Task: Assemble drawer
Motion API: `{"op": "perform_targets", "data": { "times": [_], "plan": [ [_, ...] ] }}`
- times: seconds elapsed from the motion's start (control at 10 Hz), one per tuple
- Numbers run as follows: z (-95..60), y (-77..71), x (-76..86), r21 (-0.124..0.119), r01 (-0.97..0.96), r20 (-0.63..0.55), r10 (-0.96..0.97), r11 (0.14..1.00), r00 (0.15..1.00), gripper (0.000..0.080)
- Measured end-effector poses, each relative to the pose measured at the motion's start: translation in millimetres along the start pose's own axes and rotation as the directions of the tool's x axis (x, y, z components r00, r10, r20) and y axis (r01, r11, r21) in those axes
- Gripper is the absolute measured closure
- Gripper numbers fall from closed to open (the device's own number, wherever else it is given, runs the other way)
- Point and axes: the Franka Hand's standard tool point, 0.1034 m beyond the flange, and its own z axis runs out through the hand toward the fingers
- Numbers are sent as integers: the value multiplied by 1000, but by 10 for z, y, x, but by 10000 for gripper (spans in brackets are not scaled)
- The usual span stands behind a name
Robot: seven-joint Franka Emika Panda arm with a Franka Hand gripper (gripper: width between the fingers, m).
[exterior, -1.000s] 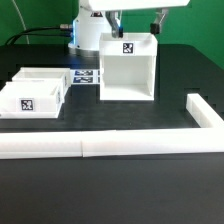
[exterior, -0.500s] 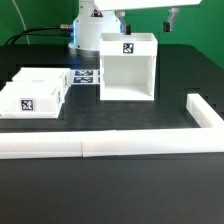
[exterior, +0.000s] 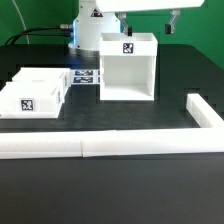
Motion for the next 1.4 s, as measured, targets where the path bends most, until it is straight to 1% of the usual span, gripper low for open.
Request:
{"op": "perform_targets", "data": {
  "times": [0.1, 0.4, 0.5, 0.7, 0.8, 0.9, 1.0, 1.1, 1.2, 1.4],
  "plan": [
    [70, -34, -124, -2, -9, 6, 9, 1000, 1000, 150],
    [170, -77, -265, -9, -38, 29, 38, 999, 999, 150],
    [193, -78, -281, -12, -35, 35, 36, 999, 999, 150],
    [198, -79, -283, -11, -36, 36, 37, 999, 999, 408],
    [198, -79, -283, -11, -36, 36, 37, 999, 999, 408],
    [198, -79, -283, -11, -36, 36, 37, 999, 999, 591],
    [198, -79, -283, -11, -36, 36, 37, 999, 999, 719],
    [198, -79, -282, -11, -36, 36, 37, 999, 999, 719],
    [198, -79, -282, -11, -36, 36, 37, 999, 999, 763],
    [198, -79, -282, -11, -36, 36, 37, 999, 999, 763]
  ]
}}
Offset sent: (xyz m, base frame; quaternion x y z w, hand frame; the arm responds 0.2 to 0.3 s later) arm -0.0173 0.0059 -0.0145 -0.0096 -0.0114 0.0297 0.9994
